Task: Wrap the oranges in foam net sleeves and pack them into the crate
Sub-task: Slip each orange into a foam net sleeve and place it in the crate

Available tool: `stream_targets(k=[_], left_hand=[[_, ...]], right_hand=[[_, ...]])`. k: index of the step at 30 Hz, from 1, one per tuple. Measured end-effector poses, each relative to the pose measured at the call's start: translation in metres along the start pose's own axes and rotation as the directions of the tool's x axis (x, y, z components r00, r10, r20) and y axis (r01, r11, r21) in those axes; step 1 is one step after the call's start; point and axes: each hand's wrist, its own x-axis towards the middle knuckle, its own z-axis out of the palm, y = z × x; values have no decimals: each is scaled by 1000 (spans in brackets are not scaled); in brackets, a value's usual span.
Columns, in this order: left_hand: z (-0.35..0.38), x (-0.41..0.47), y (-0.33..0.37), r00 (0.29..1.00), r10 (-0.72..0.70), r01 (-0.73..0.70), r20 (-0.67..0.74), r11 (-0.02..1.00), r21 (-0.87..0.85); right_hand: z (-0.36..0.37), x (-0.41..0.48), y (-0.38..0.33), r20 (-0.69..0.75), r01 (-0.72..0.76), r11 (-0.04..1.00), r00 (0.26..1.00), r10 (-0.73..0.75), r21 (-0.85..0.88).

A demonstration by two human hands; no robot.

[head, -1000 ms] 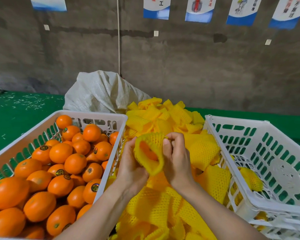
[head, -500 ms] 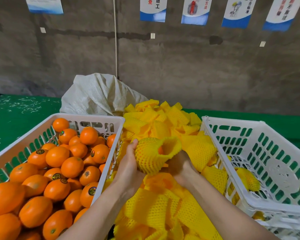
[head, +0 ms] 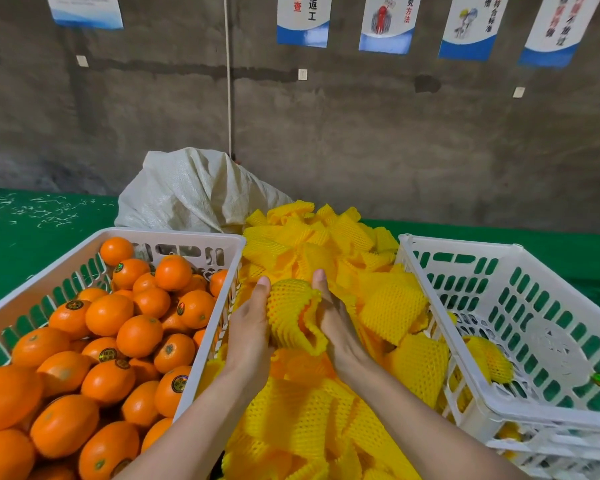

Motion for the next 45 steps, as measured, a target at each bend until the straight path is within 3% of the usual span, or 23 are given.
stream_targets(k=[6,9,13,19,24,27,29,32,34,37,41,45], left_hand=[[-4,4,2,985,58,-33,-160,987,156],[-4,5,4,987,84,-54,-138,975,214],[-3,5,9,999,-14,20,-40,990,141],[-6,5,8,994,99,-94,-36,989,110],[-4,0,9,962,271,-257,-43,943,210],[-2,-3,9,957,285,-266,-53,935,234],[-4,0,10,974,222,-203,-45,944,259],[-11,6,8,995,-94,86,44,984,155],[-12,6,9,937,-289,286,198,957,45],[-11,9,8,894,-366,381,260,925,-7],[-12,10,9,880,-395,412,264,911,-8],[-14,9,12,840,-454,492,297,868,-65]], right_hand=[[2,7,3,7,-73,993,997,74,-92],[1,14,6,10,-147,979,989,147,144],[0,15,10,127,-180,822,983,132,540],[5,14,5,235,-331,723,943,235,607],[5,11,4,286,-325,708,942,179,627],[3,10,5,260,-242,784,960,107,572],[-2,8,3,218,-111,859,976,0,500],[-10,8,1,27,234,951,969,-244,204],[-14,11,5,40,419,907,908,-418,-46],[-15,12,13,96,454,884,890,-446,-109],[-13,12,20,32,474,867,880,-475,-154],[-20,17,19,47,558,764,816,-576,-325]])
